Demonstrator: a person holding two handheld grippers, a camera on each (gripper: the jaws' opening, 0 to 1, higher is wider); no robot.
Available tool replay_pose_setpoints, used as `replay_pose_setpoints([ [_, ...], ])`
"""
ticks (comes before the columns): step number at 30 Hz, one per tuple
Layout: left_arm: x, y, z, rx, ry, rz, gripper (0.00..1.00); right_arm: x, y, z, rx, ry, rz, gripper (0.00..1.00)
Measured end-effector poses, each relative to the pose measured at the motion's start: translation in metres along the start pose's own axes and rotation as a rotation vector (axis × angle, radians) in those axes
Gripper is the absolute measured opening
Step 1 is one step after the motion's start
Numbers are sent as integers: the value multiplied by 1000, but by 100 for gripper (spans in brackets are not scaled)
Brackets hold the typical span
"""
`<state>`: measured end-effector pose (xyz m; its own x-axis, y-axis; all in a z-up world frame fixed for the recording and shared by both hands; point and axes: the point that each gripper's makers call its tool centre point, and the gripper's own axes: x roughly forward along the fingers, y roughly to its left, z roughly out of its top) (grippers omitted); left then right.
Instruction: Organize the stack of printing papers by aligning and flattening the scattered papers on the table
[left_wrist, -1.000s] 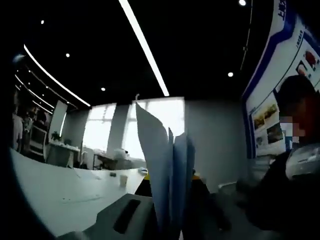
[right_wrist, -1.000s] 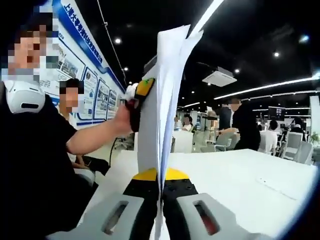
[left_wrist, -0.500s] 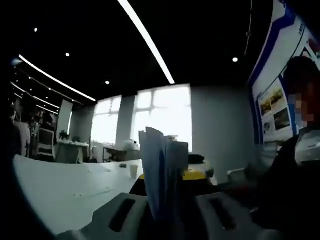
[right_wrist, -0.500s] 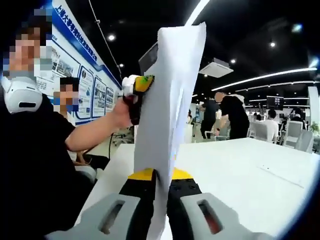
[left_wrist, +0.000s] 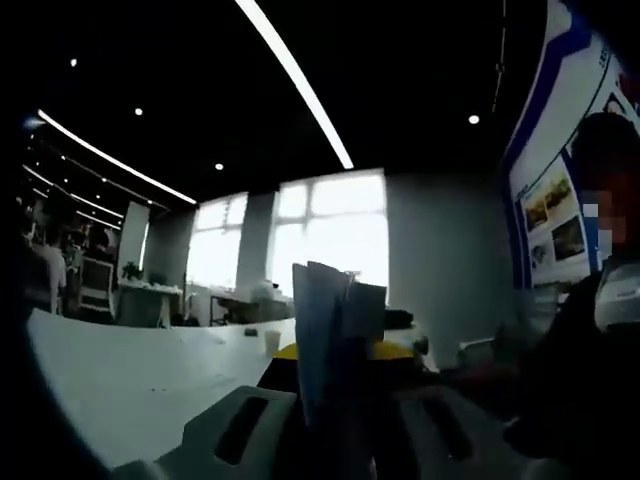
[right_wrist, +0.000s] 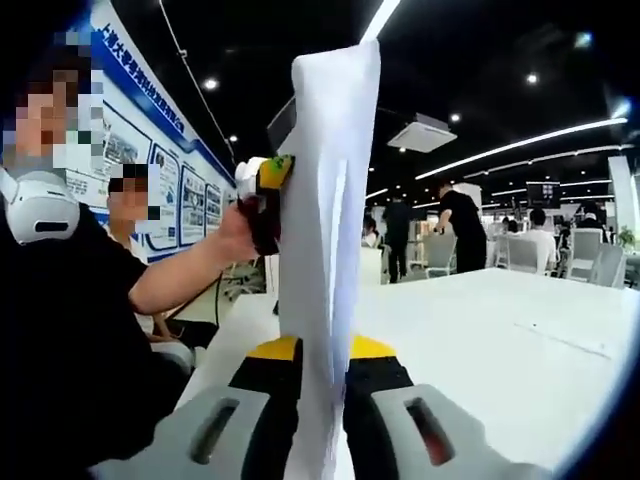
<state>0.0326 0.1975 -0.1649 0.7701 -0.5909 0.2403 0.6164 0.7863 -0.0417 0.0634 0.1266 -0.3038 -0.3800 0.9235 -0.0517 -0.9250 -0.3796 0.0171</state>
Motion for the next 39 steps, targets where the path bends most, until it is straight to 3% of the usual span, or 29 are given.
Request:
replay_pose_setpoints([
  [3, 3, -2, -2, 18, 9, -14, 6, -1, -2, 1, 7, -8, 3, 0],
  [15, 2, 3, -1, 59, 16, 6, 6, 5, -4, 1, 70, -57, -12, 0],
  [23, 4, -2, -4, 87, 37, 0, 6, 5, -1, 2, 36, -49, -14, 0],
  [26, 9, -18, 5, 109, 21, -26, 5, 3, -4, 3, 22, -55, -13, 2],
  [29, 13, -34, 20, 143, -1, -43, 5, 0, -8, 3, 8, -75, -37, 11],
  [34, 17, -44, 50, 165, -58, -18, 5, -12, -15, 15, 35, -202, -85, 22],
  [39, 16, -59, 71, 178, -133, -42, 5, -20, -24, 23, 80, -307, -122, 30],
])
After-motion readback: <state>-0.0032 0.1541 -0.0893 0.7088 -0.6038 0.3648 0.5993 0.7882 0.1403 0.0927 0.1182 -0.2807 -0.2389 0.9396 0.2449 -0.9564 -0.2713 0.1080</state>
